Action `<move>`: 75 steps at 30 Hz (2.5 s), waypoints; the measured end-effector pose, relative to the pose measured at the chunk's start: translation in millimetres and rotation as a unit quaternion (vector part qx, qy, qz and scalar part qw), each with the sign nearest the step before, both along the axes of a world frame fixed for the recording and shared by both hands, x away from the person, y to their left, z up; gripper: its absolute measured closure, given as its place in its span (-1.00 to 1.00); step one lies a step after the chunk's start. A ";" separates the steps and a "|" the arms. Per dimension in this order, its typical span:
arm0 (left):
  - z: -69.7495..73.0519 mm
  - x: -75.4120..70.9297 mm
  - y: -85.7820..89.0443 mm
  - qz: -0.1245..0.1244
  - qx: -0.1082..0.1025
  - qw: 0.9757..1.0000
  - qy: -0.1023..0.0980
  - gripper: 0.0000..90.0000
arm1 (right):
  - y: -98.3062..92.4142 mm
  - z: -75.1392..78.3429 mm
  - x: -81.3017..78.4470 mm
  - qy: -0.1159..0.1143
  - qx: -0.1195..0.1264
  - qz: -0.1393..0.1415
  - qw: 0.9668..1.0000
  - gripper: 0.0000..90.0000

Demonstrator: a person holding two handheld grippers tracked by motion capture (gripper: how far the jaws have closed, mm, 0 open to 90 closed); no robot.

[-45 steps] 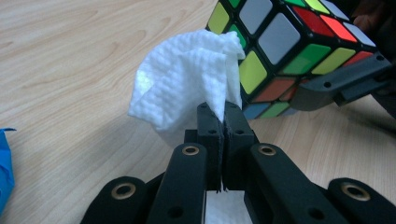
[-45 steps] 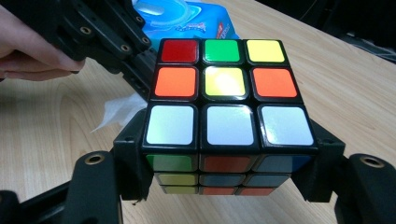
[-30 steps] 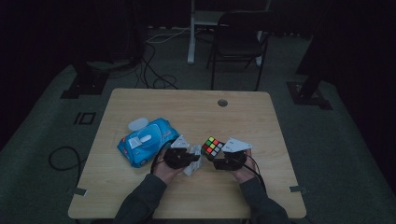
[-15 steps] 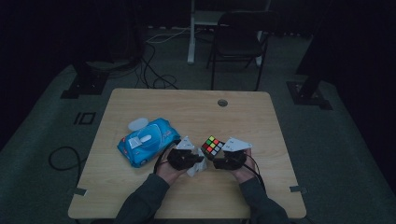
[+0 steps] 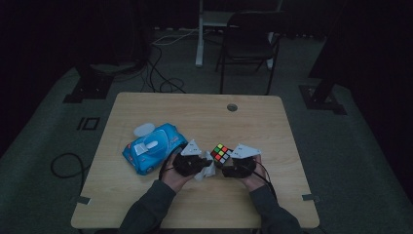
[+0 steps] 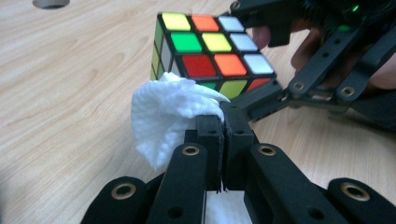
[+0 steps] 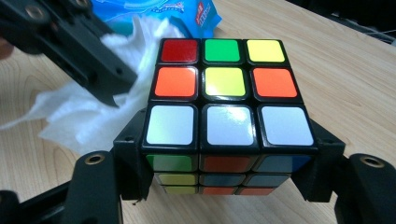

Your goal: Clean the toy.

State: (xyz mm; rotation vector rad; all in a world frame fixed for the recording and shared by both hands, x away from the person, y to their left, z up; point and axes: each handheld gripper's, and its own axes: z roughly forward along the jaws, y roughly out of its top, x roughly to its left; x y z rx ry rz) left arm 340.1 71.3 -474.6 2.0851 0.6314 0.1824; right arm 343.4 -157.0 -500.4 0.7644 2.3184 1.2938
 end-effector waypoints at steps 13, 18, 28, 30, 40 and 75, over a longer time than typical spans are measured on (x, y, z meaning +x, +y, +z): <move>9.0 -6.7 -4.8 -0.019 -0.006 1.000 -0.010 0.97 | 3.9 -3.3 -0.5 0.004 -0.011 0.010 1.000 -0.23; 6.8 -4.5 -2.7 -0.011 -0.005 1.000 -0.011 0.97 | 4.0 -3.5 -0.7 0.004 -0.014 0.007 1.000 -0.23; -10.4 2.3 3.6 0.018 0.011 1.000 0.003 0.97 | -0.6 0.4 0.0 0.008 0.008 0.003 1.000 -0.23; -14.1 2.5 2.3 0.019 0.011 1.000 0.008 0.97 | -1.4 1.8 -0.3 0.008 0.013 0.003 1.000 -0.23; -25.9 -0.4 -9.9 0.001 0.019 1.000 0.018 0.97 | -3.3 3.2 0.7 0.011 0.029 -0.004 1.000 -0.23; -39.2 1.2 -6.1 0.017 0.014 0.999 0.023 0.97 | -0.2 10.1 -3.7 0.015 0.048 0.013 0.999 -0.23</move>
